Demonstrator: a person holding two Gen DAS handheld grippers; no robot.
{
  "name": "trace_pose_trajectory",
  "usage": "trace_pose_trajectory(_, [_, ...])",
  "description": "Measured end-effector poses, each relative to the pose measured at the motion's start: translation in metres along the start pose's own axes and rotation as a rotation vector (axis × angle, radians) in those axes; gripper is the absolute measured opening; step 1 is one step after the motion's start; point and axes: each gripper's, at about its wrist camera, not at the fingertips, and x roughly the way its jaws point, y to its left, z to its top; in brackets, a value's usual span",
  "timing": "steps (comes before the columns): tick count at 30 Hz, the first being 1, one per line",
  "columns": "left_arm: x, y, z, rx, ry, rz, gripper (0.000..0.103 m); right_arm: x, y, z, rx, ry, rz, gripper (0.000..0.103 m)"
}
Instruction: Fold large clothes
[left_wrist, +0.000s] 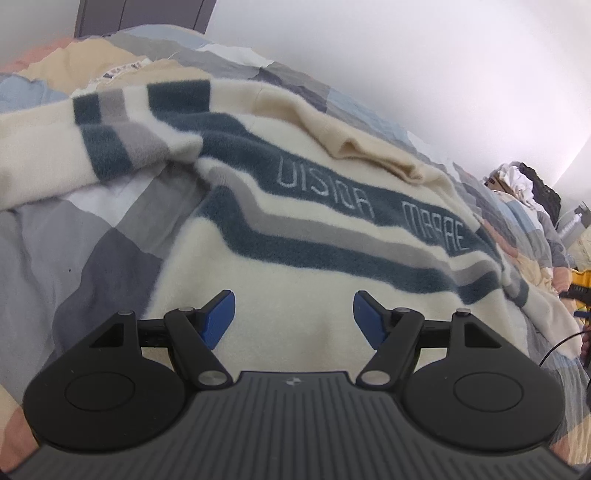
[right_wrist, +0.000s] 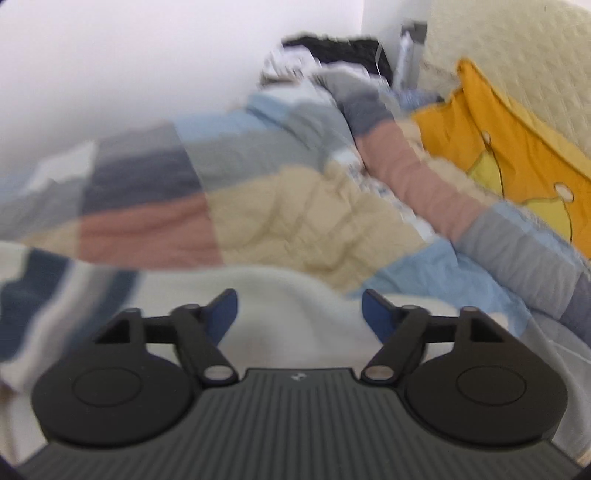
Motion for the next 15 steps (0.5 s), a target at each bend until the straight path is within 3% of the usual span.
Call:
trace_pose_trajectory(7, [-0.020, 0.003, 0.006, 0.012, -0.058, -0.009, 0.075, -0.072, 0.070, 0.020, -0.057, -0.073, 0.150, 0.076])
trace_pose_trajectory(15, [-0.023, 0.015, 0.009, -0.046, -0.067, -0.040, 0.075, -0.130, 0.218, -0.003, -0.216, -0.082, 0.451, 0.076])
